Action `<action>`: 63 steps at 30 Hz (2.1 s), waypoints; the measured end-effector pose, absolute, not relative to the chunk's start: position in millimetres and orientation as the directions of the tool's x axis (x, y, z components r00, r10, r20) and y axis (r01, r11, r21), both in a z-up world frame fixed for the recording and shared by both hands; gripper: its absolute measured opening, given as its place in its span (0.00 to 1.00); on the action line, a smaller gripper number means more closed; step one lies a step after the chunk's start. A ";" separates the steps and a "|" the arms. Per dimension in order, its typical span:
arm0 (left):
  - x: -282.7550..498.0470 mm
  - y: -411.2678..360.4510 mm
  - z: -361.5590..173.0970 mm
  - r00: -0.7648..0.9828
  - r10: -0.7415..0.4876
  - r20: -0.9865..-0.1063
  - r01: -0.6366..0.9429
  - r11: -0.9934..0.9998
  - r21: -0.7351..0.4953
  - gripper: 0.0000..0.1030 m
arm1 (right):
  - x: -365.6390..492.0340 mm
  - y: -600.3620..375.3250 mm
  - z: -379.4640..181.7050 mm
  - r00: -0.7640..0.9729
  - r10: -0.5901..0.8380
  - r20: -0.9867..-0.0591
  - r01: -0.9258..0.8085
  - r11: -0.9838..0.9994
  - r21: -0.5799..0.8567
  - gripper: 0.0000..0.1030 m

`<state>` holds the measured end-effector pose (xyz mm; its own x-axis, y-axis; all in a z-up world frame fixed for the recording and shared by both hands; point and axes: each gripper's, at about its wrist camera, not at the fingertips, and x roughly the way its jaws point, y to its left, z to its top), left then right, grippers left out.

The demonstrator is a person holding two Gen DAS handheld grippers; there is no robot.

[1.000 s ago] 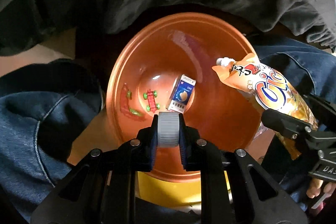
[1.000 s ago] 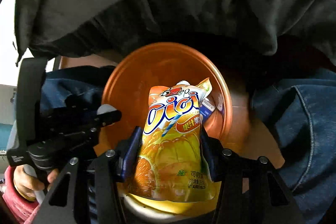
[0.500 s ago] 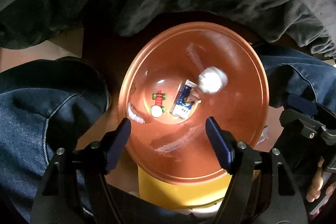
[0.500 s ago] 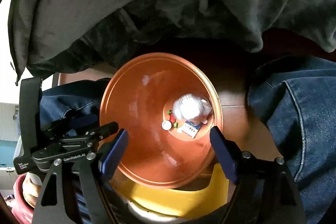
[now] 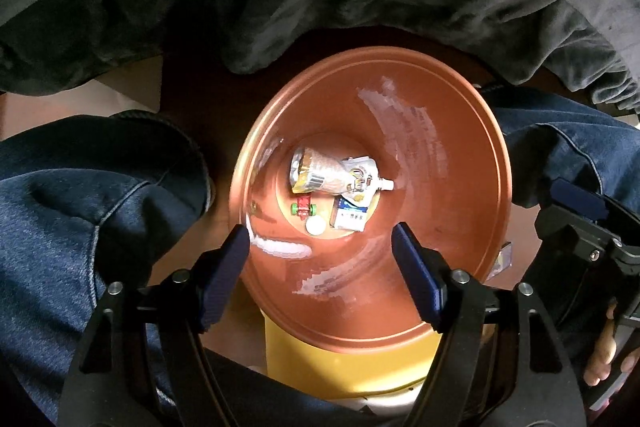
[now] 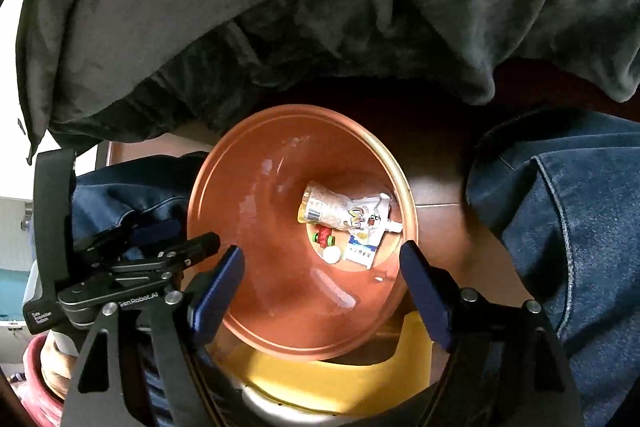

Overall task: Collect trash
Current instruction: 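Move both tools back up to the trash pile, then grasp the green snack bag with the left tool while the right tool grasps the blue cloth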

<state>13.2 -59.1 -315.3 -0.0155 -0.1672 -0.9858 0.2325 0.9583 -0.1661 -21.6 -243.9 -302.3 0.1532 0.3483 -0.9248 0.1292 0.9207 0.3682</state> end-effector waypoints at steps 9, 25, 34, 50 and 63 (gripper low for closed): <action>11.8 -58.1 -238.3 0.240 -0.207 -0.949 0.270 0.953 -0.139 0.70 | -19.6 -255.8 -240.2 0.347 0.282 -0.895 0.059 0.945 0.320 0.81; 83.2 -37.2 -66.8 0.689 -0.267 -0.674 0.246 0.961 -0.129 0.89 | -1.2 -270.5 -106.5 0.712 0.222 -0.666 -0.023 0.956 0.294 0.92; 181.2 -84.4 -47.2 0.686 -0.284 -0.669 0.247 0.957 -0.153 0.89 | 12.4 -266.1 -108.1 0.714 0.198 -0.672 -0.015 0.963 0.267 0.92; 230.3 -124.1 -47.2 0.682 -0.203 -0.703 0.168 0.979 -0.119 0.38 | 8.0 -256.4 -134.8 0.692 0.269 -0.670 -0.036 0.940 0.340 0.92; 162.4 -105.4 3.8 0.705 -0.342 -0.621 0.263 0.940 -0.219 0.32 | -9.8 -281.8 -133.9 0.733 0.259 -0.629 0.018 0.917 0.398 0.92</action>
